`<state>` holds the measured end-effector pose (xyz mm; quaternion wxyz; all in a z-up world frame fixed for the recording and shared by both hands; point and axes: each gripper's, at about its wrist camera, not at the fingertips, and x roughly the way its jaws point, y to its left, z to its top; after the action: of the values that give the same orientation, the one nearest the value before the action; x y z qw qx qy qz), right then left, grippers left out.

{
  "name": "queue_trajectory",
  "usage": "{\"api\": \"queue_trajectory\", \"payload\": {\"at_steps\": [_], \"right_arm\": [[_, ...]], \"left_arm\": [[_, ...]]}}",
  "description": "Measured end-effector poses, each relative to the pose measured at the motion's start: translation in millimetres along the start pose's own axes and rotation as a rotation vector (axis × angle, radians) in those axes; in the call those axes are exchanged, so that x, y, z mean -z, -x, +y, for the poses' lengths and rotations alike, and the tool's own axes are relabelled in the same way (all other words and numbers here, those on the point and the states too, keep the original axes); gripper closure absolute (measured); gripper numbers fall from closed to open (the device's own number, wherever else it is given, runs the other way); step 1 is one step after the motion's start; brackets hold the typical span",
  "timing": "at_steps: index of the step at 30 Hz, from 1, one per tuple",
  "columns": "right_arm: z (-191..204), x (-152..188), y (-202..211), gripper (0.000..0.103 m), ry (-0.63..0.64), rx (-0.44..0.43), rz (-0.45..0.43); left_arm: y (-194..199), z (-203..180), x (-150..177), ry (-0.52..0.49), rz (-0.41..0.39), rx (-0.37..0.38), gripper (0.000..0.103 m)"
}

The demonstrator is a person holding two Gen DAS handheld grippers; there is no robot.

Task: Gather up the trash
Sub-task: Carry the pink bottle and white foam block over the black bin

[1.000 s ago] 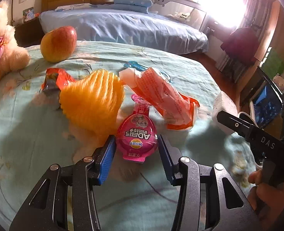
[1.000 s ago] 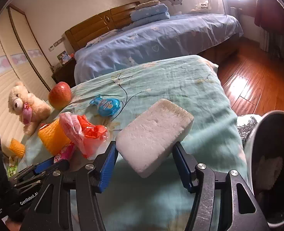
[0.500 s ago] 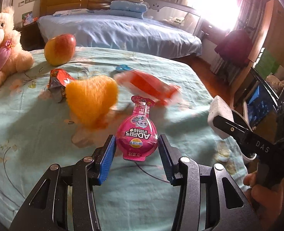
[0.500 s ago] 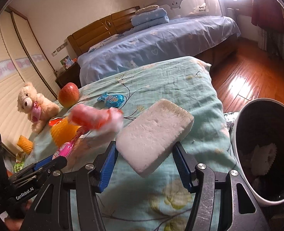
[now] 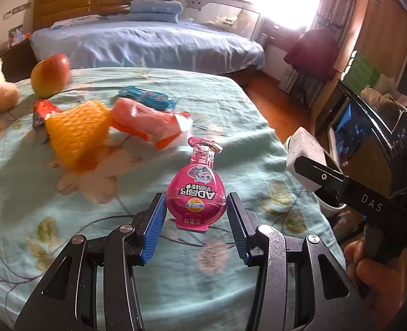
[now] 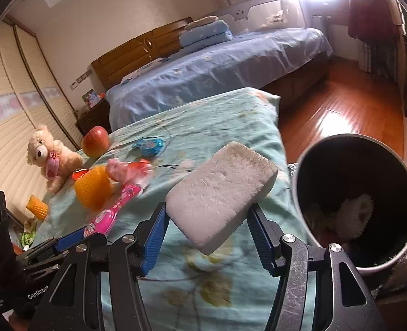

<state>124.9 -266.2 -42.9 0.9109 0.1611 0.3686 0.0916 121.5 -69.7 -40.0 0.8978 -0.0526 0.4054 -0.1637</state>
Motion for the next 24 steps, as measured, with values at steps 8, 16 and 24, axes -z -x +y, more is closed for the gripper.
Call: {"api": "queue_trajectory", "payload": {"at_steps": [8, 16, 24], "right_arm": [[-23, 7, 16, 0.044, -0.027, 0.031, -0.013], [-52, 12, 29, 0.044, -0.07, 0.074, -0.021], [-78, 15, 37, 0.043, -0.102, 0.109, -0.02]], "left_arm": [[-7, -30, -2, -0.047, 0.012, 0.048, 0.059], [-18, -61, -6, -0.102, 0.024, 0.085, 0.059], [-28, -83, -13, -0.141, 0.029, 0.112, 0.059]]}}
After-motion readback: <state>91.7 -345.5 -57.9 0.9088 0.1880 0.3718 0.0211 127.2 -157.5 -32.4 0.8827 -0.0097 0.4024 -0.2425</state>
